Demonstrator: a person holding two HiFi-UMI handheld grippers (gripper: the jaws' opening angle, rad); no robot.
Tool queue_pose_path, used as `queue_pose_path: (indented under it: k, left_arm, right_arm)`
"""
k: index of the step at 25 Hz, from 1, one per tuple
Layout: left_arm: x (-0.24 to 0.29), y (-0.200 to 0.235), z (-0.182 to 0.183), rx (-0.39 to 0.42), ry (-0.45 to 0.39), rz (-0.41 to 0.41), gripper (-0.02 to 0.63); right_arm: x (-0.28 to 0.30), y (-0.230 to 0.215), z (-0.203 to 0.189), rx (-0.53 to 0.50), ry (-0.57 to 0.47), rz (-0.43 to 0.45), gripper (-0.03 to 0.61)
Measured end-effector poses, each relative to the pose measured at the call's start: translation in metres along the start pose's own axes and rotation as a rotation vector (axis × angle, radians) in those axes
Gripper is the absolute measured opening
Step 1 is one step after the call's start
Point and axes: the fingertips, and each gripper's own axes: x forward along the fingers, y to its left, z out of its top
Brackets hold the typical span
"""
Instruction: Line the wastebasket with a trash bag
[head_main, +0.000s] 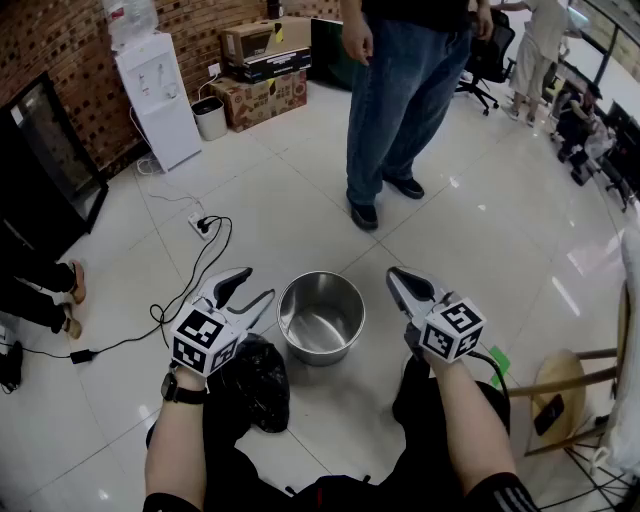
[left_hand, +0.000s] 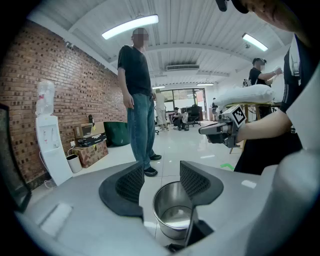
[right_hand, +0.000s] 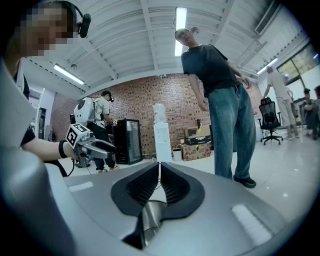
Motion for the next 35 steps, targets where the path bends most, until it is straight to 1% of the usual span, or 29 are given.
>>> queue_pose_path:
  k: [3,5,10,12,16,22,28,30,32,35]
  left_arm:
    - [0.011,0.0,-0.001,0.018,-0.001,-0.005,0.248]
    - [0.017,0.002,-0.005,0.027,0.013,-0.011,0.255]
    - [0.018,0.012,-0.036,0.03,0.102,-0.012,0.255]
    - [0.021,0.015,-0.058,0.031,0.165,-0.016,0.255]
    - [0.029,0.018,-0.117,0.012,0.32,-0.033,0.256]
    - [0.03,0.012,-0.212,0.049,0.593,-0.1,0.27]
    - [0.028,0.0,-0.298,0.044,0.806,-0.156,0.273]
    - [0.023,0.004,-0.327,0.071,0.887,-0.151,0.276]
    - [0.019,0.007,-0.344,0.099,0.933,-0.141,0.276]
    - [0.023,0.01,-0.356,0.128,0.95,-0.132,0.276]
  right_arm:
    - [-0.005,-0.009,0.003,-0.011,-0.005,-0.01,0.043]
    - [-0.006,-0.013,0.006,-0.015,-0.008,-0.018,0.057]
    - [-0.001,-0.008,0.008,-0.013,-0.011,-0.009,0.067]
    - [-0.001,-0.006,0.01,-0.012,-0.013,-0.007,0.071]
    - [-0.003,-0.005,0.015,-0.01,-0.024,-0.002,0.071]
    - [-0.005,-0.003,0.019,-0.009,-0.042,0.006,0.071]
    - [-0.009,-0.003,0.02,-0.009,-0.041,0.018,0.071]
    - [-0.009,-0.002,0.019,-0.014,-0.039,0.024,0.071]
    - [-0.008,-0.001,0.018,-0.017,-0.038,0.029,0.071]
    - [-0.009,0.001,0.017,-0.016,-0.03,0.029,0.071]
